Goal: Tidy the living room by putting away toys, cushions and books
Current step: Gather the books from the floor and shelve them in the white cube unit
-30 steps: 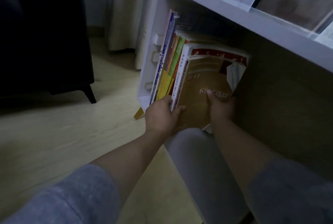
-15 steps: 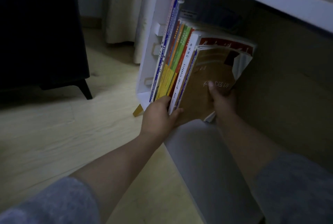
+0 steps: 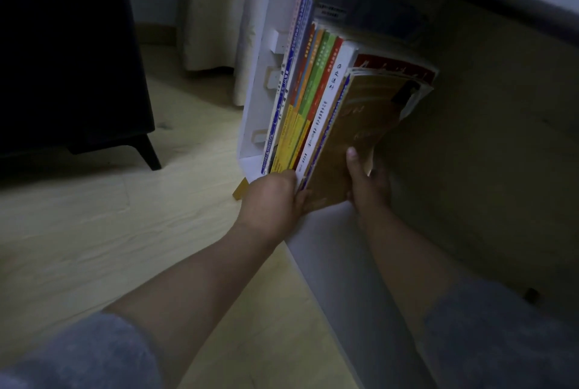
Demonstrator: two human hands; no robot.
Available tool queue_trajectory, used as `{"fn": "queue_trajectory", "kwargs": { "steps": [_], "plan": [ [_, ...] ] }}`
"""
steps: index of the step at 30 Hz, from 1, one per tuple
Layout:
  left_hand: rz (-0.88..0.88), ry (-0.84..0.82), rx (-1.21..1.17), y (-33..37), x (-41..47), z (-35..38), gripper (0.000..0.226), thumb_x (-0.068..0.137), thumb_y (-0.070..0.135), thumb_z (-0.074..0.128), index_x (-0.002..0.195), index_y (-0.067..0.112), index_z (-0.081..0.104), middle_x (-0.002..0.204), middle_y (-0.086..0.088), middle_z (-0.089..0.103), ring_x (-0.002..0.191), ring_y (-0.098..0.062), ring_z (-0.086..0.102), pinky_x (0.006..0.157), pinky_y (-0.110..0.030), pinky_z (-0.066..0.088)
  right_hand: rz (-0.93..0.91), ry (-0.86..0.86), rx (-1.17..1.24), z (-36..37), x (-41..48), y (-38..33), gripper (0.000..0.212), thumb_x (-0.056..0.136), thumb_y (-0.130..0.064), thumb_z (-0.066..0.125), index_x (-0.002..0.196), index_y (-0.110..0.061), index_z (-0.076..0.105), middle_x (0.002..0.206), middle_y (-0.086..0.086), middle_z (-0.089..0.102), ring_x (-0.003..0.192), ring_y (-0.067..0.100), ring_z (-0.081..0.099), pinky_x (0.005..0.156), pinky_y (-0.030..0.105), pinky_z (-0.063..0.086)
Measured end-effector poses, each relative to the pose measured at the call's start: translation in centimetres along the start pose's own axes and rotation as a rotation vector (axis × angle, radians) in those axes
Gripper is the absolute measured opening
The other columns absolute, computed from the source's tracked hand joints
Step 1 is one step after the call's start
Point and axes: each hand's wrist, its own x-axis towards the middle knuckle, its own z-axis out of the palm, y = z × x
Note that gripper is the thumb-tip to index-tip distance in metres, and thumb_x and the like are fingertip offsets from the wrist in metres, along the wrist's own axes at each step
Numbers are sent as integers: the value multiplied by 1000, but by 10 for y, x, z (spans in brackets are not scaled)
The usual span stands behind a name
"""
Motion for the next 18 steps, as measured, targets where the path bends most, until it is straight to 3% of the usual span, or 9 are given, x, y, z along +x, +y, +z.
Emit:
{"fn": "queue_trajectory", "kwargs": {
  "steps": [5,10,15,18],
  "plan": [
    [-74,-84,57,-2,2,-3,37,96,42,45,90,10,61,92,-15,65,85,-32,61,62,-29,34,7,50,67,5,-4,0,103,44,-73,71,135,-30,48,130,0,59,114,22,61,96,43,52],
    [-135,-37,-79,0,0,0,32,95,38,50,90,9,62,93,-14,66,86,-30,61,63,-27,32,-35,41,71,7,0,2,76,64,-58,76,130,-29,54,125,-2,63,112,19,62,97,41,51],
    [-141,-8,-95,-5,-4,3,23,94,34,53,89,12,57,91,-13,65,84,-29,60,61,-27,32,-34,35,78,8,-4,3,90,53,-68,74,132,-30,53,130,-2,59,114,19,60,96,41,53],
    [-145,7,-112,-6,-6,4,24,93,32,53,100,10,59,96,-11,65,81,-23,56,62,-27,32,-46,21,70,6,-4,5,69,72,-52,76,132,-28,53,130,-2,60,114,18,60,94,37,53]
  ]
}}
